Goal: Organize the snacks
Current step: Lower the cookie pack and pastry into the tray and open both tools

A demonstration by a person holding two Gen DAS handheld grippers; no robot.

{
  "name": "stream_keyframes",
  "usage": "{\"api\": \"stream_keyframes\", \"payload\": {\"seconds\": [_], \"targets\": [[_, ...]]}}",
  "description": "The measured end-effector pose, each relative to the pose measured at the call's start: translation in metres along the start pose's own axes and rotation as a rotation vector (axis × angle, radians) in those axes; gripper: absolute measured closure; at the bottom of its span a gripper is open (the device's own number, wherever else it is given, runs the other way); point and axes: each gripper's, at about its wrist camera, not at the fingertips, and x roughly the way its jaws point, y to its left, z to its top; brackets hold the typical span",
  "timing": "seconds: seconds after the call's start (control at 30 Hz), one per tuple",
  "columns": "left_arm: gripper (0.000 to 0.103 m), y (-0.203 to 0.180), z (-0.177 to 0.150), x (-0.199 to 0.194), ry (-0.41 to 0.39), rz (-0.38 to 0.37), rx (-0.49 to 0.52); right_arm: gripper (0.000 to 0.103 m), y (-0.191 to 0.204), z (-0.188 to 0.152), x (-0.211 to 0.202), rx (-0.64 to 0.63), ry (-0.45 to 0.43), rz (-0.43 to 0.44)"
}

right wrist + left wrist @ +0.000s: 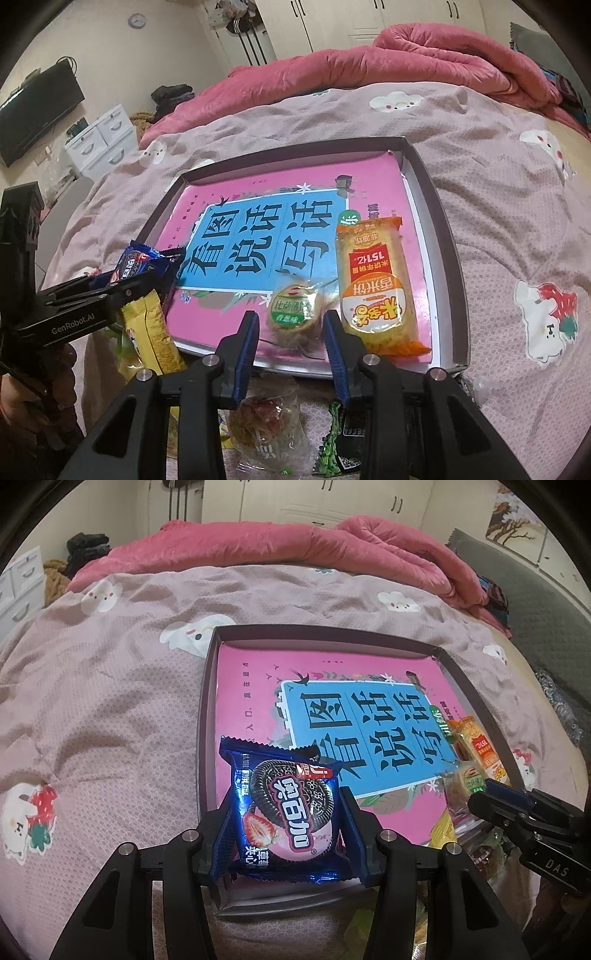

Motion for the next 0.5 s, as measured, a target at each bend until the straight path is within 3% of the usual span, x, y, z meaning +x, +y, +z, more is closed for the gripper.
{"api": "stream_keyframes", "payload": {"seconds": [0.33,0.5], "targets": [[0.049,0.003,0.0,-0.001,0.008,-0.03,-0.018,0.062,-0.001,0.0,-0.01,0.015,-0.031,0.002],[0.041,0.002,0.001,-0.004,-0.006,-0.036,-0.019,0.061,-0.003,0.001,-0.013,0.028,-0.041,0.002]]}}
